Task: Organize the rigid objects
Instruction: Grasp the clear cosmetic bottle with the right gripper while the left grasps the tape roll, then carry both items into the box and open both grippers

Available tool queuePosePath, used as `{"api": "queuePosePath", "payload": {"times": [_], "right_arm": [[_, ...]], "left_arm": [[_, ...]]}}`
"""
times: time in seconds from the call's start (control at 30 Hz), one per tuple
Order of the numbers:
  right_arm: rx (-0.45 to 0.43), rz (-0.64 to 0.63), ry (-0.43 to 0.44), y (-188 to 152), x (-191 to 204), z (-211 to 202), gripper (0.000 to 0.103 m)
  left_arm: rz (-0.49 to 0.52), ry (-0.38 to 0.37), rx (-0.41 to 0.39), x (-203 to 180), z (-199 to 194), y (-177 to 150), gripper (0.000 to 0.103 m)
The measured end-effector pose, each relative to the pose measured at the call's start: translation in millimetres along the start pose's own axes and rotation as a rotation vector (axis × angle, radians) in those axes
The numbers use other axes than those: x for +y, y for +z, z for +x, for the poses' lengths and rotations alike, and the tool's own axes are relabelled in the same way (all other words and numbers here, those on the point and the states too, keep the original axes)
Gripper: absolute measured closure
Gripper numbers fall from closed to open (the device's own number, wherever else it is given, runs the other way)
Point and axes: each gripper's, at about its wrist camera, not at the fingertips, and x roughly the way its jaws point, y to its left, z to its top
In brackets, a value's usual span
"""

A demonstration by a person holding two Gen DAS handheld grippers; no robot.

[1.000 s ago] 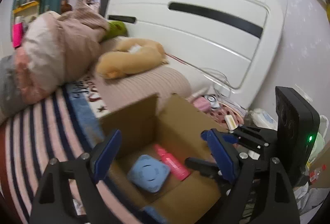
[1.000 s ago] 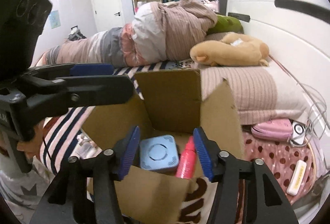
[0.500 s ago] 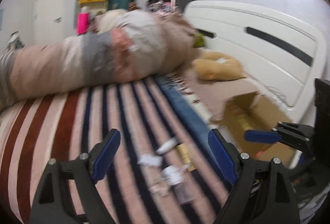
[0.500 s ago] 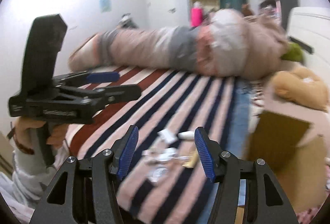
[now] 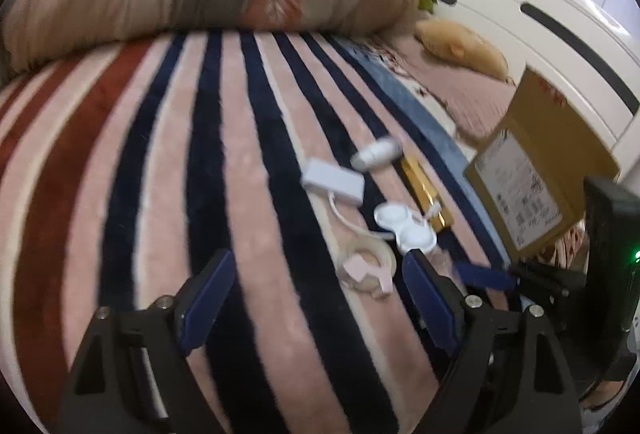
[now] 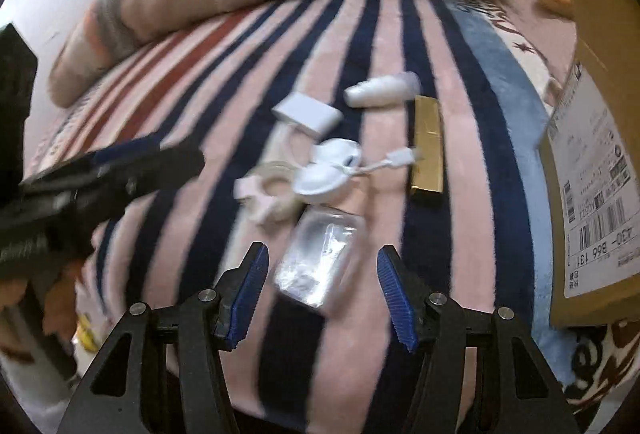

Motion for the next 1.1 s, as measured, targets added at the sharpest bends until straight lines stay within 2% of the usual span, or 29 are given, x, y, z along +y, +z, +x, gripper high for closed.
{"api": "queuePosePath", "payload": {"times": [0.03,0.07,0.13,0.23,0.33,0.4,0.43,0.63,0.77,0.93,1.1], "right_arm": [[0.001,-0.011,-0.012,-1.4,-0.1,-1.5,0.072],[0.001,-0.017,-0.022,-2.4,-1.2,-3.3,0.075],[0.009,-0.028,-0.027,-3.3,-8.0,-7.8,0.075],[0.015,-0.039,-0.039,-5.6,-13.7,-7.6,0.075],[0.027,-0.018,-0.016,-5.6,-19.7,-2.8,0.075],[0.019,-0.026,-0.007,-6.0,-20.7,0.0,0.075],[0.017,-0.029,-0.003,-6.2,-20.5,0.9,0.075],[-0.005,-0.055,0.0,-5.1,-18.6,-4.4,0.076],[-0.052,-0.073,0.013,0.1,-13.3,-21.8,0.076],[-0.152,-0.106,0.041,12.4,-2.4,-57.8,0.076],[-0.294,-0.128,0.093,26.9,1.9,-111.2,0.076]], "left_arm": [[0.008,-0.007,0.007,-2.1,3.4,-2.1,0.022],[0.02,-0.016,0.014,-4.8,6.8,-4.0,0.024],[0.043,-0.038,0.026,-12.3,15.5,-6.2,0.027],[0.07,-0.06,0.049,-22.4,28.9,-8.8,0.04],[0.104,-0.014,0.044,-30.2,40.4,-10.1,0.046],[0.113,0.01,0.029,-33.0,42.3,-10.2,0.054],[0.11,0.012,0.027,-31.8,41.7,-10.4,0.065],[0.101,0.018,0.017,-28.8,34.3,-7.7,0.065],[0.093,0.039,-0.025,-29.3,9.6,-4.5,0.065],[0.1,0.056,-0.105,-33.3,-39.5,10.0,0.065],[0.131,0.04,-0.189,-50.0,-88.2,25.8,0.065]]}}
